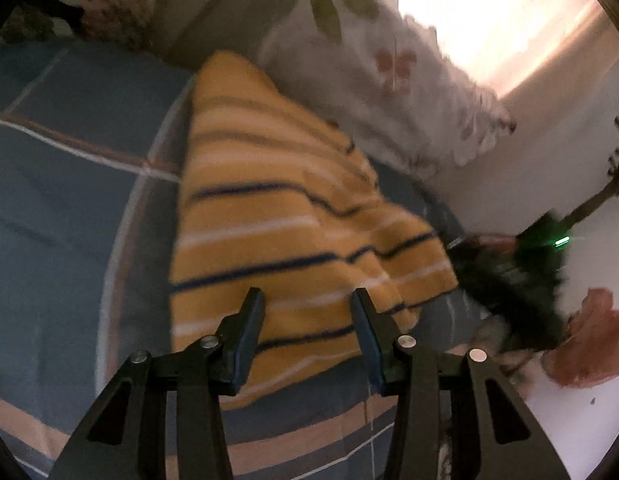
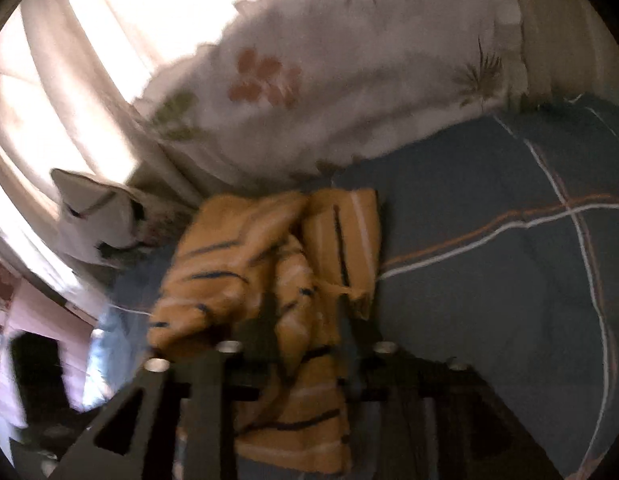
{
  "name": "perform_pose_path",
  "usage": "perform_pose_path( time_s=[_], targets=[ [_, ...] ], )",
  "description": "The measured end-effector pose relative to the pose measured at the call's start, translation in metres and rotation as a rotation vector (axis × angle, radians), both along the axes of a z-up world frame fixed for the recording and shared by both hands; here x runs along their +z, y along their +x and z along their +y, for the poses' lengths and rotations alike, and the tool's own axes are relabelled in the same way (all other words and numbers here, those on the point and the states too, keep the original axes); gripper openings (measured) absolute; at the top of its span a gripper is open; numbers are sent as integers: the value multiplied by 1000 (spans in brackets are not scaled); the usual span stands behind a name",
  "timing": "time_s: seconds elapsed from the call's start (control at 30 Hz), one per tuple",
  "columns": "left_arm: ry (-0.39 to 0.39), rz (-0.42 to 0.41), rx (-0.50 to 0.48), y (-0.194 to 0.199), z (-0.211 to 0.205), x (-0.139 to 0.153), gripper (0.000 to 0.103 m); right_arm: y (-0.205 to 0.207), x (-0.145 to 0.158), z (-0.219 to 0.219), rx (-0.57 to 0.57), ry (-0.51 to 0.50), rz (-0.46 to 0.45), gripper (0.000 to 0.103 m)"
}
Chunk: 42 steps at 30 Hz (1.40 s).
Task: Fold small clothes
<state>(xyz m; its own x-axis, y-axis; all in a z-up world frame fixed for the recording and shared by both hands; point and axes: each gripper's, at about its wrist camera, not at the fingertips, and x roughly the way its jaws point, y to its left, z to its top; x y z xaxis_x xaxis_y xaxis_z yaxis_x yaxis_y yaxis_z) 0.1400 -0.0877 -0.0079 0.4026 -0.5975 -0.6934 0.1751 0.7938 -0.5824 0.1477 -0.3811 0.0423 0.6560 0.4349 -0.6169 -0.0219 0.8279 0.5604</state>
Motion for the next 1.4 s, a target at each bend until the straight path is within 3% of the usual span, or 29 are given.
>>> perform_pose_path(
  time_s=[0.17, 0.3, 0.47, 0.53, 0.63, 0.73, 0.93, 1.03, 1.1, 1.23, 1.33, 1.4],
  targets=[
    [37, -12, -4, -9, -12, -7, 44, 0, 12, 29, 131, 49, -13, 48],
    [-2, -4, 4, -24, 1, 2, 44, 17, 6, 56, 132, -36, 39, 52],
    [22, -49, 29, -38, 14, 15, 44, 28, -13, 79, 182, -73, 83, 52],
    [19, -57, 45, -37, 19, 18, 44, 29, -12, 80, 203, -72, 67, 7],
    [10, -53, 62, -30, 23, 20, 44, 17, 4, 46, 119, -23, -25, 6],
    [23, -68, 57, -23, 18, 24, 44, 6, 5, 13, 54, -8, -38, 6],
    [7, -52, 7, 5, -6, 16, 44, -3, -51, -20, -6, 3, 116, 6],
    [72, 5, 0, 22, -18, -2, 44, -2, -63, -18, 11, 12, 144, 10],
    [139, 37, -12, 27, -26, -17, 44, -2, -58, -17, 12, -12, 138, 17],
    [225, -22, -54, 18, -37, -15, 47, -6, -35, -17, 15, -56, 99, 20],
    [199, -21, -56, 15, -33, -9, 48, -9, -7, -17, -7, -70, 7, 20],
    [136, -16, -55, 13, -24, -3, 48, -4, 6, -12, -2, -75, -27, 23]
  ],
)
